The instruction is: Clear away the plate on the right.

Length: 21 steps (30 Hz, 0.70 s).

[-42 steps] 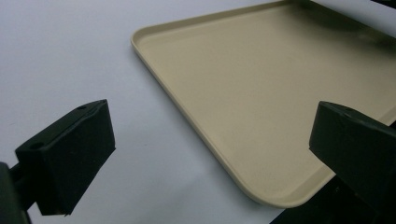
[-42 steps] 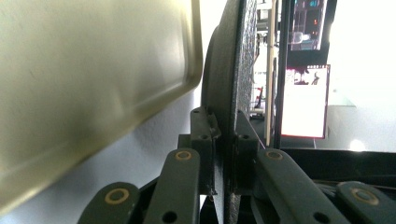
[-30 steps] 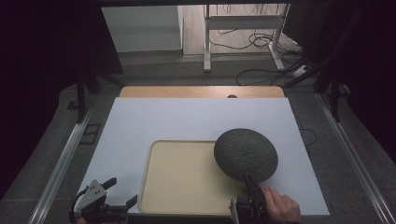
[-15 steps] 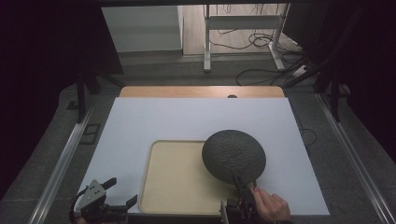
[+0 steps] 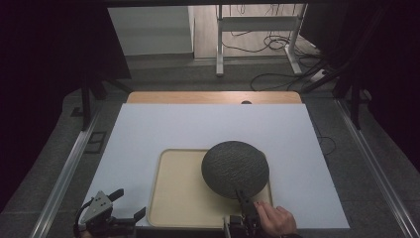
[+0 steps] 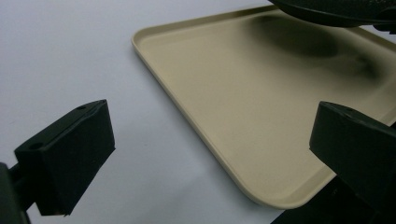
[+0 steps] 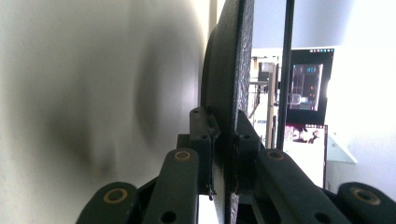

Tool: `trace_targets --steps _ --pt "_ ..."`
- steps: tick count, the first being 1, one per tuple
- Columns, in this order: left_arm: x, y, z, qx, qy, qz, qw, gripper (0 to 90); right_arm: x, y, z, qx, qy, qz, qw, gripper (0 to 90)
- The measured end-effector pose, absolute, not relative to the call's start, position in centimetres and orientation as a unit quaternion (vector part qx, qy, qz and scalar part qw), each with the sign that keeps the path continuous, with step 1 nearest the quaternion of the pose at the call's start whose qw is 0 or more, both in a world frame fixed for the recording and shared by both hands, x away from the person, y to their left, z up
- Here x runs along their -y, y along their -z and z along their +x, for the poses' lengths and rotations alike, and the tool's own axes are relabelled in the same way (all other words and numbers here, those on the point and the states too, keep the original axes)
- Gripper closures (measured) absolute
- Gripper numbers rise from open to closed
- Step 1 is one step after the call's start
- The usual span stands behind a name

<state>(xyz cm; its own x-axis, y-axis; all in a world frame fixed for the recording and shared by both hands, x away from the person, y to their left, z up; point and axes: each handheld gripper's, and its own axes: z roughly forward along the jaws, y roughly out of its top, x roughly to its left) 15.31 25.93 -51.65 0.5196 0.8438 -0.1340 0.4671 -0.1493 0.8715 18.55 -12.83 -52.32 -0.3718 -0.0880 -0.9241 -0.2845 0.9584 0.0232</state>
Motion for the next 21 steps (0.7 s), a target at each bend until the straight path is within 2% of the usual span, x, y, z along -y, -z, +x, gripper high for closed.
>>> trace_targets --steps 21 --pt "-25.9 51.6 15.2 -0.446 -0.199 0.732 0.475 0.0 9.4 53.6 18.1 -0.827 -0.111 -0.157 0.528 82.4"
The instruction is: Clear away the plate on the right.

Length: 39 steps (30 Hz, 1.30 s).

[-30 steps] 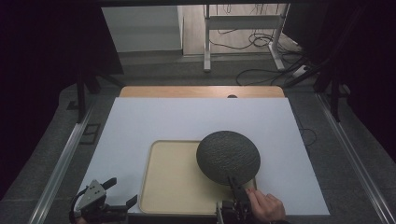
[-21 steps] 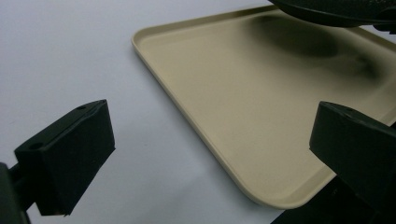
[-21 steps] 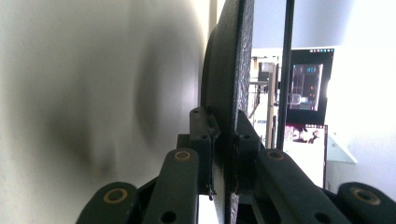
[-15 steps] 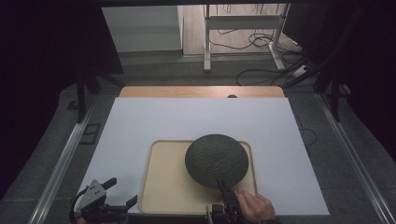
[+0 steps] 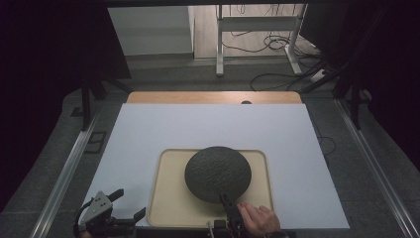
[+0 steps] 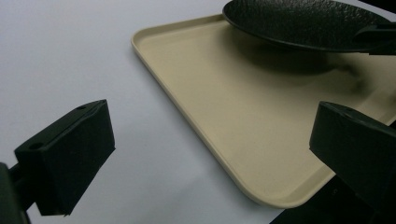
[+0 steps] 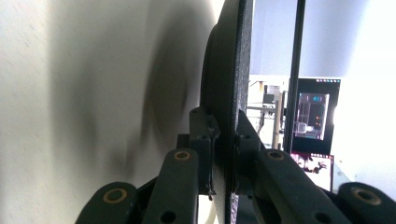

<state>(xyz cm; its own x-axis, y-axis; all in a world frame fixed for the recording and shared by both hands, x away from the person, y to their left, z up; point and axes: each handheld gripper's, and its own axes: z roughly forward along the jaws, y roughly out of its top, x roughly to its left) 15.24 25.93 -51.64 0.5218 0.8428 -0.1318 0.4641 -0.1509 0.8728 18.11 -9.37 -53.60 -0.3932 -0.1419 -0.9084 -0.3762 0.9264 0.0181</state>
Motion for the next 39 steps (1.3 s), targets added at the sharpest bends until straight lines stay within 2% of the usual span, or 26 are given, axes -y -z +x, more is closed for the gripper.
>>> trace_targets --steps 25,39 --pt "-25.9 51.6 15.2 -0.442 -0.2 0.735 0.473 0.0 8.2 55.0 18.3 -0.847 -0.108 -0.16 0.495 84.6" --pt "-25.8 51.6 15.1 -0.438 -0.2 0.739 0.471 0.0 8.0 55.9 18.3 -0.862 -0.102 -0.158 0.47 79.5"
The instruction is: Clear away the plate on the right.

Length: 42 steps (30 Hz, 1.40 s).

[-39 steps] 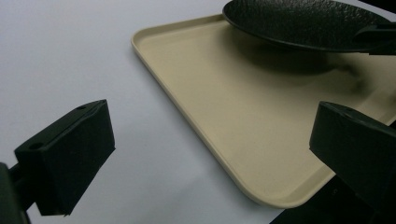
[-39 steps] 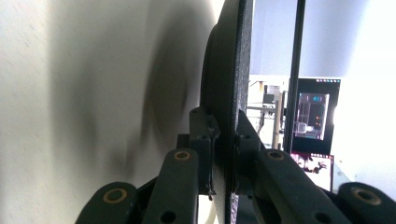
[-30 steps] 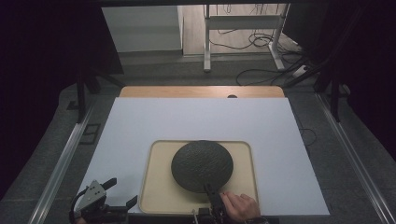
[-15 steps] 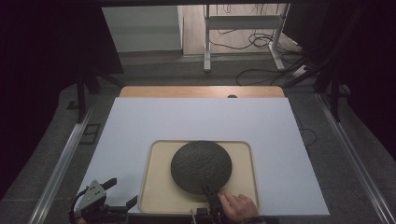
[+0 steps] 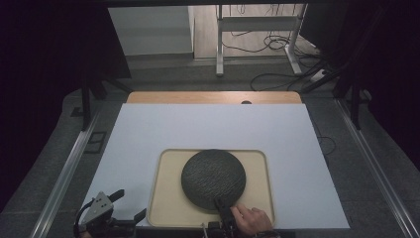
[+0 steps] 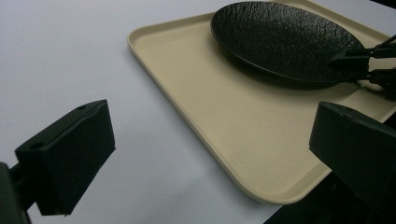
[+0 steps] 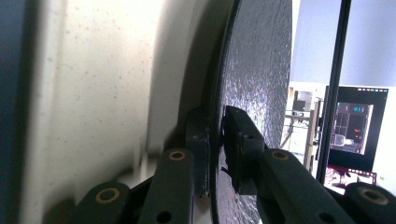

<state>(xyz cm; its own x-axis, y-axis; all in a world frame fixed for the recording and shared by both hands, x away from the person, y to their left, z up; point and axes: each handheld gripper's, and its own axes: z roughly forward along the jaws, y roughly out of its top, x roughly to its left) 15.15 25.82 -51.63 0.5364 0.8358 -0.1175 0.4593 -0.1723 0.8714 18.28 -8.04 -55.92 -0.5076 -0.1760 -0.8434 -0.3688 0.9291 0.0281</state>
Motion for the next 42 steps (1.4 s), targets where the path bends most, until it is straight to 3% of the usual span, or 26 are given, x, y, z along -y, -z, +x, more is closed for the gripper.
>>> trace_targets --steps 18,42 --pt "-25.7 51.6 15.1 -0.435 -0.2 0.743 0.468 0.0 8.2 55.1 17.9 -0.854 -0.087 -0.132 0.495 65.2" --pt "-25.8 51.6 15.1 -0.44 -0.201 0.738 0.47 0.0 9.5 53.8 16.9 -0.861 -0.093 -0.126 0.484 60.5"
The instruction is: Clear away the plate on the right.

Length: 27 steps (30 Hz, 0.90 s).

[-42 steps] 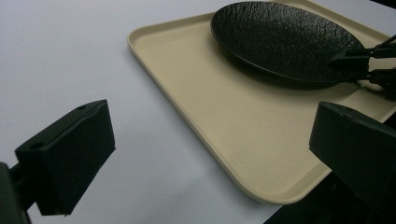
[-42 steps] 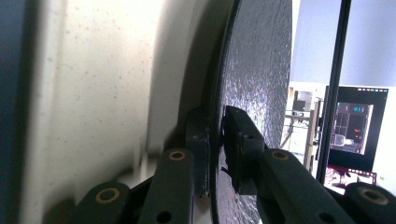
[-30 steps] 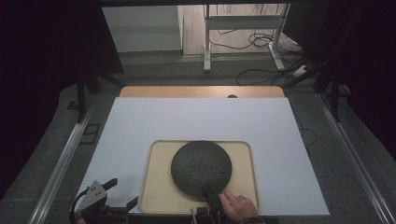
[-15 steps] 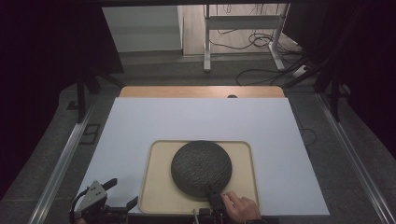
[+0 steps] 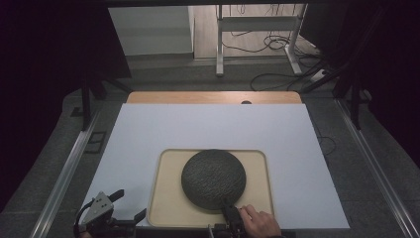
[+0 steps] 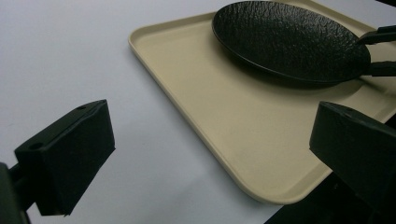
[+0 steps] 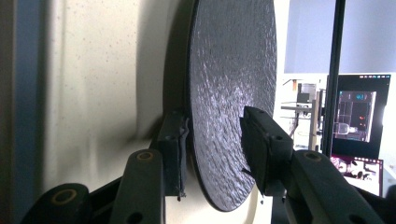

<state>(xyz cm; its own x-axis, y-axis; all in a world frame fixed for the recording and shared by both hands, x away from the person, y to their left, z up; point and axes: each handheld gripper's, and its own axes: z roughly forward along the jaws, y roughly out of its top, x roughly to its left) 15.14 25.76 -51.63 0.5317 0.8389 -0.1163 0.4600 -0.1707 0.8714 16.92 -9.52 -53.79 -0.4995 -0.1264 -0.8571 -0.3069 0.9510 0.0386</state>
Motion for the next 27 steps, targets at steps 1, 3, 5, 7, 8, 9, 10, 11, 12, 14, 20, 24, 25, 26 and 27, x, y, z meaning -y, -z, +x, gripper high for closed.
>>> trace_targets --steps 1,3,5,7,8,9,10,11,12,14,20,24,25,26,27 --pt "-25.8 51.6 15.2 -0.44 -0.201 0.738 0.47 0.0 9.6 53.7 17.0 -0.859 -0.096 -0.13 0.485 60.2" --pt "-25.7 51.6 15.2 -0.44 -0.201 0.739 0.469 0.0 9.7 53.5 16.8 -0.859 -0.102 -0.126 0.486 60.0" --pt "-25.8 51.6 15.2 -0.438 -0.202 0.741 0.467 0.0 9.9 53.4 16.7 -0.859 -0.106 -0.124 0.485 59.5" --pt "-25.8 51.6 15.2 -0.439 -0.201 0.74 0.468 0.0 10.0 53.2 16.6 -0.863 -0.107 -0.12 0.479 59.2" --pt "-25.8 51.6 15.2 -0.439 -0.201 0.74 0.468 0.0 10.1 53.1 16.6 -0.863 -0.108 -0.12 0.478 59.2" --pt "-25.8 51.6 15.2 -0.439 -0.202 0.74 0.468 0.0 10.2 53.1 16.5 -0.864 -0.108 -0.118 0.478 59.1" --pt "-25.7 51.6 15.2 -0.439 -0.201 0.74 0.468 0.0 10.2 53.1 16.4 -0.862 -0.111 -0.118 0.481 59.0" --pt "-25.7 51.6 15.2 -0.439 -0.202 0.74 0.467 0.0 10.3 53.0 16.4 -0.862 -0.111 -0.118 0.48 58.9" --pt "-25.7 51.6 15.2 -0.439 -0.202 0.74 0.468 0.0 10.3 53.0 16.3 -0.862 -0.112 -0.117 0.48 58.8" --pt "-25.7 51.6 15.2 -0.439 -0.202 0.741 0.467 0.0 10.4 52.9 16.2 -0.863 -0.114 -0.116 0.479 58.8" --pt "-25.7 51.6 15.2 -0.438 -0.201 0.741 0.467 0.0 10.8 52.3 16.0 -0.862 -0.126 -0.105 0.479 58.8" --pt "-25.7 51.6 15.2 -0.438 -0.201 0.742 0.467 0.0 10.9 51.9 16.0 -0.861 -0.132 -0.1 0.48 58.5" --pt "-25.7 51.6 15.2 -0.438 -0.201 0.742 0.467 0.0 11.0 51.8 16.0 -0.861 -0.135 -0.097 0.481 58.5" --pt "-25.7 51.6 15.2 -0.438 -0.201 0.741 0.467 0.0 11.0 51.7 16.1 -0.861 -0.137 -0.095 0.481 58.2" --pt "-25.7 51.6 15.2 -0.438 -0.201 0.741 0.467 0.0 11.1 51.6 16.1 -0.861 -0.141 -0.091 0.48 57.8"
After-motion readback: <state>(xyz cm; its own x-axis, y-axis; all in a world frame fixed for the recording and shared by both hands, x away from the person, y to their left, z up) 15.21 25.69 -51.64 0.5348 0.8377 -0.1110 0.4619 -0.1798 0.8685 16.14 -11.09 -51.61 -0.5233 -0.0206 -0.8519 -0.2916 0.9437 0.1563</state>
